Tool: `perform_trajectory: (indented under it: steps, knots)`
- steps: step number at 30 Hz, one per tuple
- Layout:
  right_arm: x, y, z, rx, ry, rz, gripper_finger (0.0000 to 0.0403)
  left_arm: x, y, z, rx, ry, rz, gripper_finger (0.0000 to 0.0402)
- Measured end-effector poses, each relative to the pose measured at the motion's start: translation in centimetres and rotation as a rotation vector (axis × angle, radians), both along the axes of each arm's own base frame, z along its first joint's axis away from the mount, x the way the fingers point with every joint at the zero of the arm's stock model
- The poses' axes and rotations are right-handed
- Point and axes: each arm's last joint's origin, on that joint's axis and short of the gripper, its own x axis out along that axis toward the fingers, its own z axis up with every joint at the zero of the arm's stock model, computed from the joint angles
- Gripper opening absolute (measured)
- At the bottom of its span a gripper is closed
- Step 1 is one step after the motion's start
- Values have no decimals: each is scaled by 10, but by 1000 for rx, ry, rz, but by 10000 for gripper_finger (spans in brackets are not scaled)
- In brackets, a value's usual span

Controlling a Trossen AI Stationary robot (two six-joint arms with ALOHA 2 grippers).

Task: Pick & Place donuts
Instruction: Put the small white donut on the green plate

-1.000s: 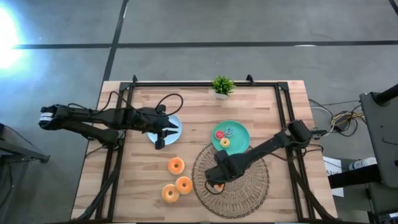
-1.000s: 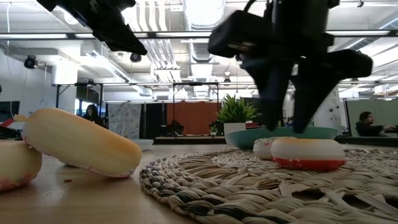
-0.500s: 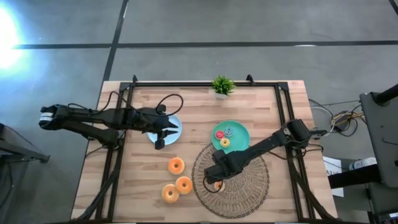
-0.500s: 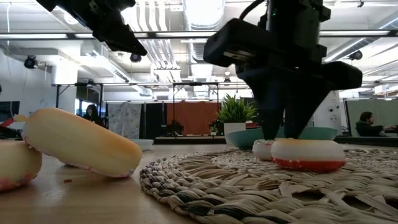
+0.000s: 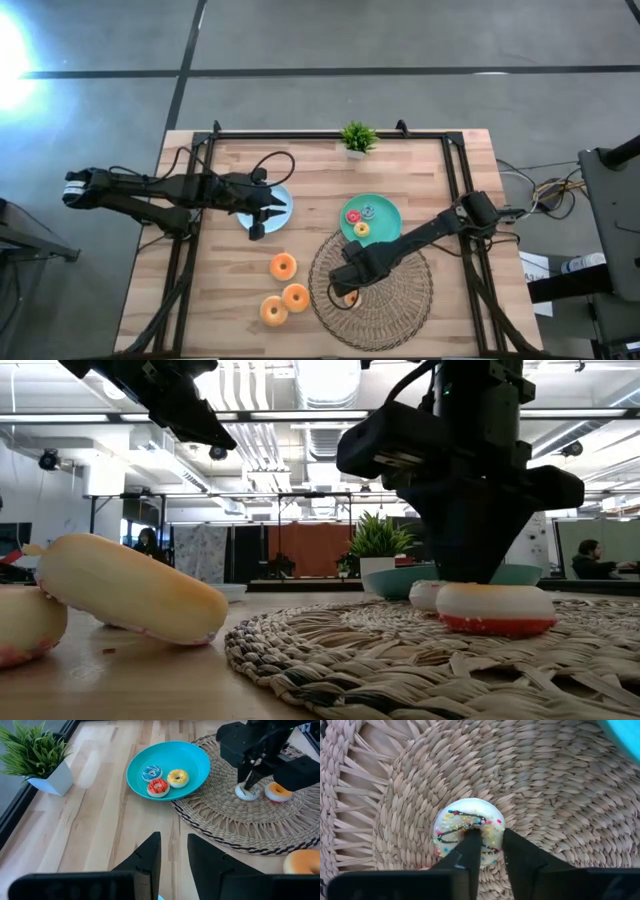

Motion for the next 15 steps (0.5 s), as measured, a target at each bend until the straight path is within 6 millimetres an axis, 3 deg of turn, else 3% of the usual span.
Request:
perform_trajectory:
  steps: [4,7,11,15]
  knots:
    - [0,-1,1,-16,-8,6,21,0,0,0,0,0,0,71]
    - [-3,-2,11,-37,-33,13,13,0,0,0,0,0,0,71]
    - [-17,-11,46,-93,-80,-25,13,0,0,0,0,-1,0,71]
    - [-45,-34,84,-207,-44,-156,13,0,0,0,0,-6,0,71]
